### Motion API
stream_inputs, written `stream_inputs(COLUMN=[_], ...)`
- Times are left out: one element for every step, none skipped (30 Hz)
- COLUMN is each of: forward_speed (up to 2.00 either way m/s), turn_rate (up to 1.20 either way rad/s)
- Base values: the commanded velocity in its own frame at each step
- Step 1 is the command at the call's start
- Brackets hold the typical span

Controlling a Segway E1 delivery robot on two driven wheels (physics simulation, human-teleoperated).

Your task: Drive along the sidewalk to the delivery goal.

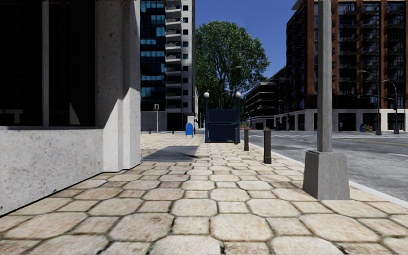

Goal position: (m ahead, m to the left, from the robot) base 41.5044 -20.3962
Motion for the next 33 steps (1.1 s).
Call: stream_inputs(forward_speed=[2.00, 2.00, 2.00, 2.00, 2.00, 2.00, 2.00, 2.00, 2.00, 2.00, 2.00, 2.00, 2.00, 2.00, 2.00, 2.00, 2.00, 2.00, 2.00, 2.00, 2.00, 2.00, 2.00, 2.00, 2.00, 2.00, 2.00, 2.00, 2.00, 2.00, 2.00, 2.00, 2.00], turn_rate=[0.00, 0.00, 0.00, 0.00, 0.00, 0.00, 0.00, 0.00, 0.00, 0.00, 0.00, 0.00, 0.00, 0.00, 0.10, 0.19, 0.19, 0.26, 0.31, 0.33, 0.33, 0.33, 0.33, 0.34, 0.34, 0.34, 0.34, 0.34, 0.34, 0.34, 0.34, 0.34, 0.34])
